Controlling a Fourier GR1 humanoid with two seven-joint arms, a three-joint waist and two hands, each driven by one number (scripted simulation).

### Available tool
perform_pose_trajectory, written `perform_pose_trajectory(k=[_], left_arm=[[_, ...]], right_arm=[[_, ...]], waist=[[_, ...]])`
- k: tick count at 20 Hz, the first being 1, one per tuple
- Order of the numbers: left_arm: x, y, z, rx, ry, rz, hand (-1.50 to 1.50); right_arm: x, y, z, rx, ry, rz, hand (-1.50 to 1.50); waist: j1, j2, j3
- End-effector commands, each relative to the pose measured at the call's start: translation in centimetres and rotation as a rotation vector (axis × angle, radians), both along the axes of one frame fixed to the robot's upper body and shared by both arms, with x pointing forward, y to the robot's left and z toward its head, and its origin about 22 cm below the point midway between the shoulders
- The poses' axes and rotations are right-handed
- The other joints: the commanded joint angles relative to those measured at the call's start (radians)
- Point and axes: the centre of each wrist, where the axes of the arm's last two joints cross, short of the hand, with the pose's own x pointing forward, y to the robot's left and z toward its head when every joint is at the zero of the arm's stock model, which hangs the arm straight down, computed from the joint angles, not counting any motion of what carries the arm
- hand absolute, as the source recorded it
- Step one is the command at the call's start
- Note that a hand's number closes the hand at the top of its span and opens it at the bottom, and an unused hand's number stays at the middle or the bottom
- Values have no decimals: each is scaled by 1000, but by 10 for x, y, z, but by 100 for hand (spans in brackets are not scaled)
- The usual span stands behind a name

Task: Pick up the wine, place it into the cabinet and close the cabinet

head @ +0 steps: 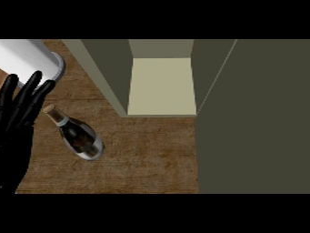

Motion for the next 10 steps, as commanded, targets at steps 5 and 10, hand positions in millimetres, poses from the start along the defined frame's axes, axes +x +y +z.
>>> perform_pose_trajectory(k=[5, 10], left_arm=[[1, 6, -14, -81, 134, -554, -150], [-10, -2, -43, -281, 398, -819, -150]], right_arm=[[-12, -3, -11, 3, 50, 30, -150], [-26, 11, -10, -21, 179, 258, -150]], waist=[[-18, -29, -21], [-20, -32, -21]])
